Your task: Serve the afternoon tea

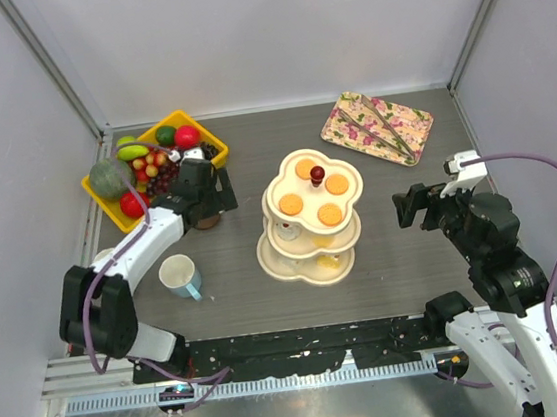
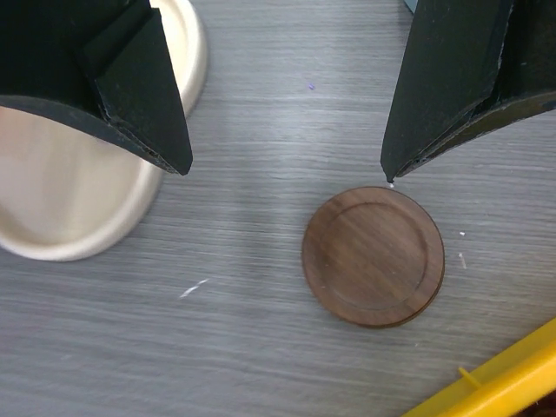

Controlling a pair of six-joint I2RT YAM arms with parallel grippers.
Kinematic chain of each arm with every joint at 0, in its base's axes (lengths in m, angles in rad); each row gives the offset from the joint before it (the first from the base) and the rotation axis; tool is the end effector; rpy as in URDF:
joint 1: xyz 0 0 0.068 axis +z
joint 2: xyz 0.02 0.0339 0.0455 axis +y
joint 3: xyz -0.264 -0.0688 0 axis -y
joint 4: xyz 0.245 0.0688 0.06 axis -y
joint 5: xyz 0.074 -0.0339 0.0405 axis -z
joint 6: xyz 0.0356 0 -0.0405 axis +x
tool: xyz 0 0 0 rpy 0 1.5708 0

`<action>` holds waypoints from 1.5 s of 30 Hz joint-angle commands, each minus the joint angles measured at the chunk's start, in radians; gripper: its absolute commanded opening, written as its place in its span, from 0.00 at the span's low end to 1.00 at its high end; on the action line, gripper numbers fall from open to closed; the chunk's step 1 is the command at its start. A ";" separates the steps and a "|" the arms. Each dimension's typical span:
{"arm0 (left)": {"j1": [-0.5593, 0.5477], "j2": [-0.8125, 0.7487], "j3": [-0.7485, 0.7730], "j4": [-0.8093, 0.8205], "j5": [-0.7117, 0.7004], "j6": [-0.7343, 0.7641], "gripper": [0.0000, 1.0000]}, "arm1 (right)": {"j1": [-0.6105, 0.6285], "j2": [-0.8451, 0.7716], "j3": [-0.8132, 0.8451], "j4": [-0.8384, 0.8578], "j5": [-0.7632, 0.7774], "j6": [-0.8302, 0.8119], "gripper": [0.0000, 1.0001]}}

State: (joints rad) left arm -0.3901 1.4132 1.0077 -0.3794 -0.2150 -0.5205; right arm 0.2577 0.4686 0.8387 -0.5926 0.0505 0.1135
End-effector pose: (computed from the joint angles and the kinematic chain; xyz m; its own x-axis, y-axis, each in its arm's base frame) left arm 0.2843 -0.1087 0.2558 -0.6824 -0.2447 -0.6888 -0.1239 0.9674 -0.2210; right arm 0.0952 0.0232 0.3531 -0.2354 0.0549 -0.9703 -0.1814 0.9784 0.0994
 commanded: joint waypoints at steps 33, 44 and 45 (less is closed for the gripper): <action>0.131 0.415 0.290 -0.240 -0.043 -0.058 0.97 | 0.002 -0.073 -0.056 0.077 0.017 -0.023 0.94; 0.131 0.392 0.301 -0.162 0.126 -0.015 0.83 | 0.000 -0.077 -0.062 0.082 0.015 -0.025 0.94; 0.132 0.398 0.302 -0.153 0.140 -0.013 0.83 | 0.000 -0.079 -0.062 0.082 0.014 -0.025 0.94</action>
State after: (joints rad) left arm -0.2661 1.8278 1.2659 -0.5793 -0.1513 -0.5621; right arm 0.2581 0.3969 0.7689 -0.5610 0.0551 0.1028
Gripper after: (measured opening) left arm 0.833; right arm 0.934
